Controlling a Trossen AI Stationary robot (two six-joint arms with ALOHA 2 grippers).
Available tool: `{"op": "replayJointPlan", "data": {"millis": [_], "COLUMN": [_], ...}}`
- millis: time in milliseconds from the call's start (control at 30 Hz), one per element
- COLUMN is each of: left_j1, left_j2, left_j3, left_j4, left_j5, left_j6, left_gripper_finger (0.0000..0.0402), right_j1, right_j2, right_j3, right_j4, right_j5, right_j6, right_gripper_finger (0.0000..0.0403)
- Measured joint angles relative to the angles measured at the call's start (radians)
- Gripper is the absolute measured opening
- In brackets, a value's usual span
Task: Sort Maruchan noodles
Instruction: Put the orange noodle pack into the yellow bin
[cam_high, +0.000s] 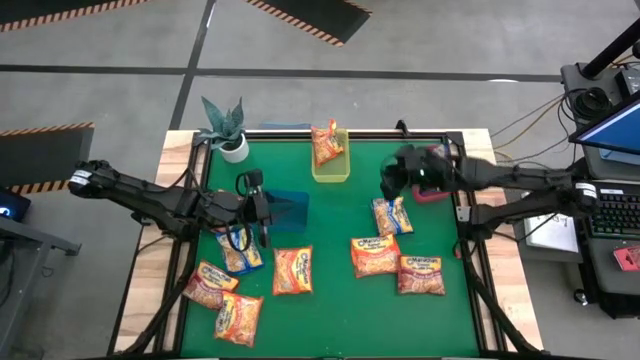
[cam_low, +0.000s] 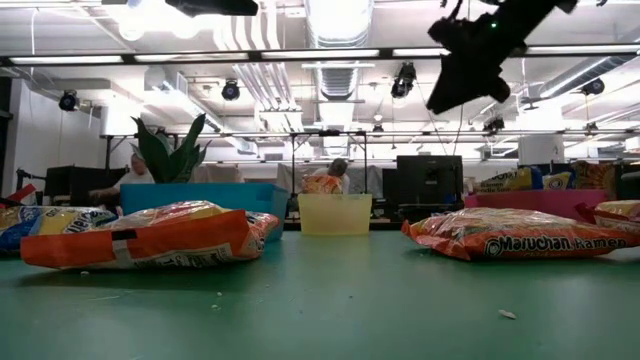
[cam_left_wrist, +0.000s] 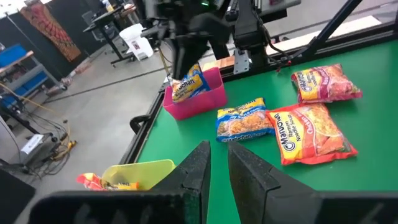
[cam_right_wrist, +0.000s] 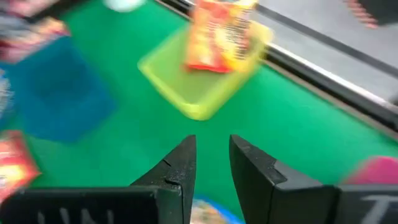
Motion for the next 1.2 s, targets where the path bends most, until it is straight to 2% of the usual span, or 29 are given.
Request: {"op": "replayJointPlan", "data": {"millis": [133,233,467,667,733,933,1200], "left_j1": [0.0,0.0,-0.001,-0.002,-0.002,-0.003,-0.008], "left_j2": [0.018,0.046,0.137,0.215,0.234,0.27,0.333], "left_j3": [0.0,0.0,0.0,0.0,0.0,0.024,0.106], "left_j4": [0.0,0.0,0.0,-0.003,-0.005,-0.08,-0.243], "left_j5": [0.0,0.0,0.0,0.009,0.061,0.299,0.418], "left_j6": [-0.04,-0.064,-0.139,-0.202,-0.219,-0.286,-0.456], "left_gripper_finger": [0.0039,0.0039,0.0039,0.0039,0.0039,0.0039,0.0039], "right_j1": [0.097,0.15,0.219,0.26,0.265,0.265,0.264], "right_j2": [-0.012,0.005,0.082,0.156,0.172,0.191,0.133], "right_j3": [-0.12,-0.183,-0.25,-0.251,-0.251,-0.251,-0.25], "right_j4": [0.179,0.251,0.269,0.279,0.278,0.346,0.538], "right_j5": [0.0,0.0,0.0,-0.004,-0.004,0.0,-0.003], "right_j6": [0.042,0.075,0.193,0.196,0.184,0.113,-0.15], "right_gripper_finger": [0.0075,0.0069,0.006,0.0059,0.0059,0.0059,0.0059]}}
